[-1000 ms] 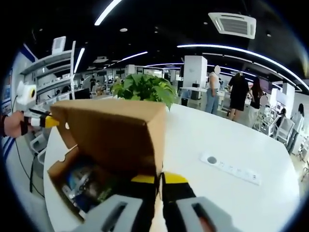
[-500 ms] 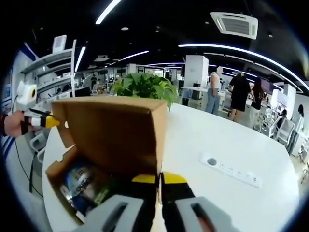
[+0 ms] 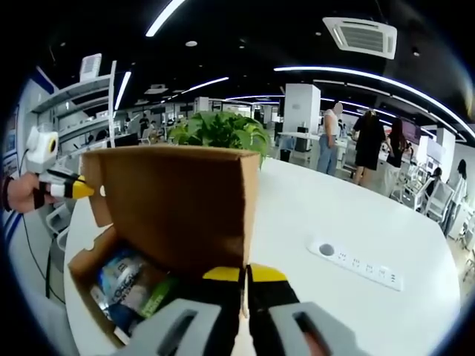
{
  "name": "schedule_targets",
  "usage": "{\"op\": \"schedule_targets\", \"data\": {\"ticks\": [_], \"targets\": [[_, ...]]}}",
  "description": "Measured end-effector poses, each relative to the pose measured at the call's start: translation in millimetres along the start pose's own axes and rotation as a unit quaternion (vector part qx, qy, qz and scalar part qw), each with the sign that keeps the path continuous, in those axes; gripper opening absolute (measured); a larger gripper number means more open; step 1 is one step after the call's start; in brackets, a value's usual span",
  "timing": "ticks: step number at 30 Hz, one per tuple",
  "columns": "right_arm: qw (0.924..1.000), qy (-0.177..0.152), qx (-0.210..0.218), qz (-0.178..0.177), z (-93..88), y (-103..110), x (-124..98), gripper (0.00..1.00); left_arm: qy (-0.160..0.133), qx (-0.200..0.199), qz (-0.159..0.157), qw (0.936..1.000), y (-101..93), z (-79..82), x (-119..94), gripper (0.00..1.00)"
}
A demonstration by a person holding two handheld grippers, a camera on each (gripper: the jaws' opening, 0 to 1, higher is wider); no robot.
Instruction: Operate the shoe box by opening the lid, removing the specified soft item, and placing it in the target area until the item is outside and the box remains undamaged.
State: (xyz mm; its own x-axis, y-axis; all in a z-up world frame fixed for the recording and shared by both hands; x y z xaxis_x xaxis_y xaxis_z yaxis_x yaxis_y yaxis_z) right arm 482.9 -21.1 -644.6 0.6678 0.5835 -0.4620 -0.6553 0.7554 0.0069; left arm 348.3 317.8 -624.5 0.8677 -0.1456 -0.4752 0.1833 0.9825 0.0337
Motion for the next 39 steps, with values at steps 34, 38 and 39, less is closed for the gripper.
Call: {"op": "schedule_targets", "data": {"ticks": [34, 38, 39], "targets": [[1.0000, 0.008, 0.000, 0.002, 2.4, -4.9, 15.8, 0.00, 0.015, 0.001, 0.000, 0.9999, 8.7, -3.5, 17.8, 0.04], [0.9999, 0.010, 0.001, 0.001, 1.0, -5.0, 17.1, 0.00, 0.017, -0.001, -0.001, 0.9999, 9.9, -5.0, 19.9, 0.04], [0.9999, 0.011, 0.001, 0.001, 0.6, -5.1, 17.7, 0.00, 0.017, -0.001, -0.002, 0.9999, 10.1, -5.4, 20.2, 0.04]]}}
Point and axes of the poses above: the point that each gripper's makers call its tool centre point, and the gripper's own axes: x roughly forward along the fingers, y roughly to its left, z roughly out of its top, the point moved 10 cm from there along -x, roughly backward along the fingers, and after that the axes turned 2 degrees about x, right-handed, at the moved point
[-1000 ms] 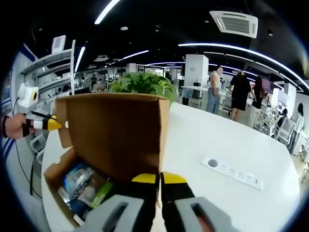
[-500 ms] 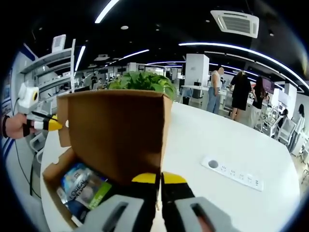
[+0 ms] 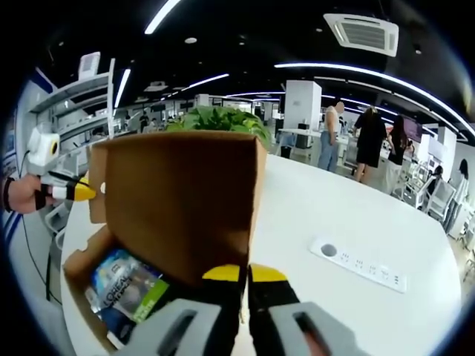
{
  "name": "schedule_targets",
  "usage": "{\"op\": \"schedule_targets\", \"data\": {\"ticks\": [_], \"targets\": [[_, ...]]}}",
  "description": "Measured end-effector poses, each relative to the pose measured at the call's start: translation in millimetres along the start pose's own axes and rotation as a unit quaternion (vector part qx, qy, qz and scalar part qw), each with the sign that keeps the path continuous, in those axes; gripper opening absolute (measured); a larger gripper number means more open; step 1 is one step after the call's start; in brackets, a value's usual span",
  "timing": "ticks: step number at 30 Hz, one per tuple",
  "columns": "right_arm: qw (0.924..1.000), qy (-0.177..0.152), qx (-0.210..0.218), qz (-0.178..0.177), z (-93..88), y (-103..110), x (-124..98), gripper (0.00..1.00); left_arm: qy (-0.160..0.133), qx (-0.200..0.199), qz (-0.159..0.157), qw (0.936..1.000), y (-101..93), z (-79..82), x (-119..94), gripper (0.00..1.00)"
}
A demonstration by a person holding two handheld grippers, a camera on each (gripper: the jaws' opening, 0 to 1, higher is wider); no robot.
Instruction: Operate the shoe box by opening the lid, removing the specified soft item, and placing it in the target area until the item is outside and the box remains undamaged.
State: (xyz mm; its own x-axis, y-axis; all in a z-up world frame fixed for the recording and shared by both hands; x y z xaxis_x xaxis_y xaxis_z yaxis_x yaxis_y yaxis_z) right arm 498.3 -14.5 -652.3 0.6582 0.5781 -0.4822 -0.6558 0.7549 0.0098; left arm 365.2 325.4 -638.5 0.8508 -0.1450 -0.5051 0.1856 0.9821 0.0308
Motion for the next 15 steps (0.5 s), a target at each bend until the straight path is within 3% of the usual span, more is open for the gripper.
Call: {"op": "schedule_targets", "data": {"ticks": [15], "targets": [[0.9999, 0.014, 0.005, -0.001, -7.6, 0.2, 6.6, 0.00, 0.011, 0.000, -0.004, 0.9999, 1.0, -6.7, 6.4, 0.04]]}}
Point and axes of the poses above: the point that each gripper's makers call its tool centre point, and the gripper's own axes: x roughly forward along the fingers, y roughly to its left, z roughly out of its top, the point moved 10 cm from there along -x, roughly backward along the fingers, and after that the axes turned 2 degrees about x, right-handed, at the moved point
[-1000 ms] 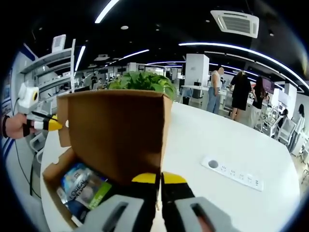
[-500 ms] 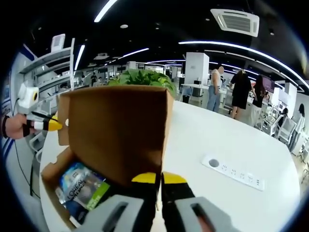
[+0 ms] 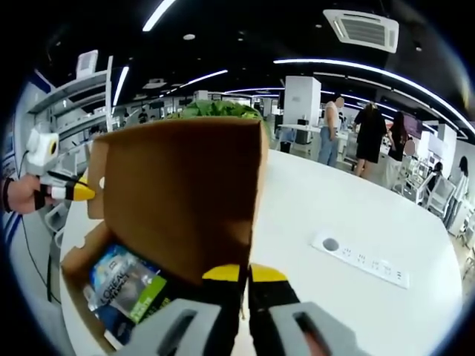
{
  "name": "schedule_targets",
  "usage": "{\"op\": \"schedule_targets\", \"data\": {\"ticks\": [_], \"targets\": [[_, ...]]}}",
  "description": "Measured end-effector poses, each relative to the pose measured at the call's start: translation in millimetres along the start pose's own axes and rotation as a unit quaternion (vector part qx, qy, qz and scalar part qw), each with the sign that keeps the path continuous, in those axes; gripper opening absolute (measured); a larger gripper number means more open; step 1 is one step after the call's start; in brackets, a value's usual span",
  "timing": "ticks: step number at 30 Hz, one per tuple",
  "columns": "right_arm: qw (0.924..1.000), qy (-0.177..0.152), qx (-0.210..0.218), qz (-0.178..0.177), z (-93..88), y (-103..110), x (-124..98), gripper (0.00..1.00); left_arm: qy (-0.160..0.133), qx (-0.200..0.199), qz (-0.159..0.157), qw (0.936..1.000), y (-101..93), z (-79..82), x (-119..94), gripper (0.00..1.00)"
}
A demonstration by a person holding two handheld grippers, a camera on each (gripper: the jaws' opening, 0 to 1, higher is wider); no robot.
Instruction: Operate the shoe box by opening the lid, removing the specified soft item, and placing it in the target area until the item is outside and the box remains undamaged.
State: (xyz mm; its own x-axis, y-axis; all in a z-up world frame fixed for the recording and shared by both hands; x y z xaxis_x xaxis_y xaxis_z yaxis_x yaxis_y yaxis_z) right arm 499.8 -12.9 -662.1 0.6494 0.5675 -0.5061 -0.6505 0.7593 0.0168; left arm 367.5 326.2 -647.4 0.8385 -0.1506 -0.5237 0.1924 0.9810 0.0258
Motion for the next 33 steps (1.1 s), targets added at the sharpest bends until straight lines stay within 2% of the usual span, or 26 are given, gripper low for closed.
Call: {"op": "schedule_targets", "data": {"ticks": [33], "targets": [[0.9999, 0.011, -0.002, 0.004, -0.2, -4.1, 15.3, 0.00, 0.013, -0.004, 0.005, 0.9999, 5.7, -1.4, 17.4, 0.05]]}}
Point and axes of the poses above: the point that each gripper's makers call its tool centre point, and the gripper's own axes: x roughly forward along the fingers, y roughly to its left, z roughly out of its top, the point moved 10 cm from there along -x, roughly backward along the fingers, and after that the axes turned 2 degrees about x, right-handed, at the moved point
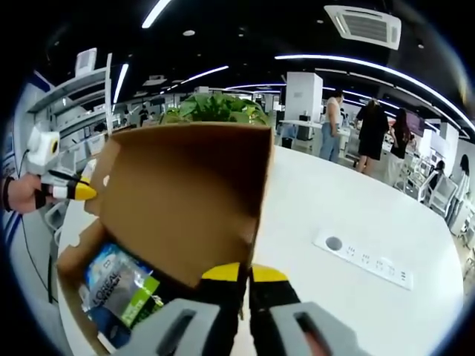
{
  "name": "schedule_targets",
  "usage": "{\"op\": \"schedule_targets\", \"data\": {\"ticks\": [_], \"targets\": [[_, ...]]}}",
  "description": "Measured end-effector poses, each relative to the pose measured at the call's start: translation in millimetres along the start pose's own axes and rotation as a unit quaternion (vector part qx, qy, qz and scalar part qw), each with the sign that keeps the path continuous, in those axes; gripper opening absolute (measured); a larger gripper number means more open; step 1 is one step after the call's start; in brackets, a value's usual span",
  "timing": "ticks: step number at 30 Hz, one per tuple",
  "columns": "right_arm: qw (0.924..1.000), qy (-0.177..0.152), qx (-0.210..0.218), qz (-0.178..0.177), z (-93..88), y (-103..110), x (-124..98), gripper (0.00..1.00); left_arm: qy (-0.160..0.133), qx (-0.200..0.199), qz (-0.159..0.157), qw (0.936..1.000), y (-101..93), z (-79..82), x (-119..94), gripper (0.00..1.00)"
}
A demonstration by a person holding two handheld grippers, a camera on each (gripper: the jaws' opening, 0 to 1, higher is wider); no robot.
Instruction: Operate the shoe box by opening the lid, removing the specified soft item, and placing it in the target area until the item is outside and the box remains undamaged.
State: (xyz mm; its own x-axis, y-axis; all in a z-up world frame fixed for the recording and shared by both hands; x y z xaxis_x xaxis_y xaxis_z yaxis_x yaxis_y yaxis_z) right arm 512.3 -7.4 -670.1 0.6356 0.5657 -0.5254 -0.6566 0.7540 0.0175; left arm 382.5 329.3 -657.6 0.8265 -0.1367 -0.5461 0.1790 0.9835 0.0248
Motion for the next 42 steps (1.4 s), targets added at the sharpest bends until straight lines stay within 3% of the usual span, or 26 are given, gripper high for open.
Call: {"op": "schedule_targets", "data": {"ticks": [42], "targets": [[0.9997, 0.024, 0.002, -0.001, -5.9, -2.7, 15.7, 0.00, 0.022, -0.012, 0.004, 0.9997, 7.8, -3.6, 23.8, 0.07]]}}
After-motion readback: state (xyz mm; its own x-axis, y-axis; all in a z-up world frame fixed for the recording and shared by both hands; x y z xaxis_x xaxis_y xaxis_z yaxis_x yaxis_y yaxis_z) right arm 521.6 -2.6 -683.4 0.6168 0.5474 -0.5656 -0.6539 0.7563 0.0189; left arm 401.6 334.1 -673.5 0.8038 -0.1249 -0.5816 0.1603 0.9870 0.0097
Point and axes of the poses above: the point that each gripper's makers call its tool centre point, and the gripper's own axes: x roughly forward along the fingers, y roughly to its left, z roughly out of its top, the point moved 10 cm from there along -x, roughly backward along the fingers, and after that the axes turned 2 degrees about x, right-handed, at the moved point
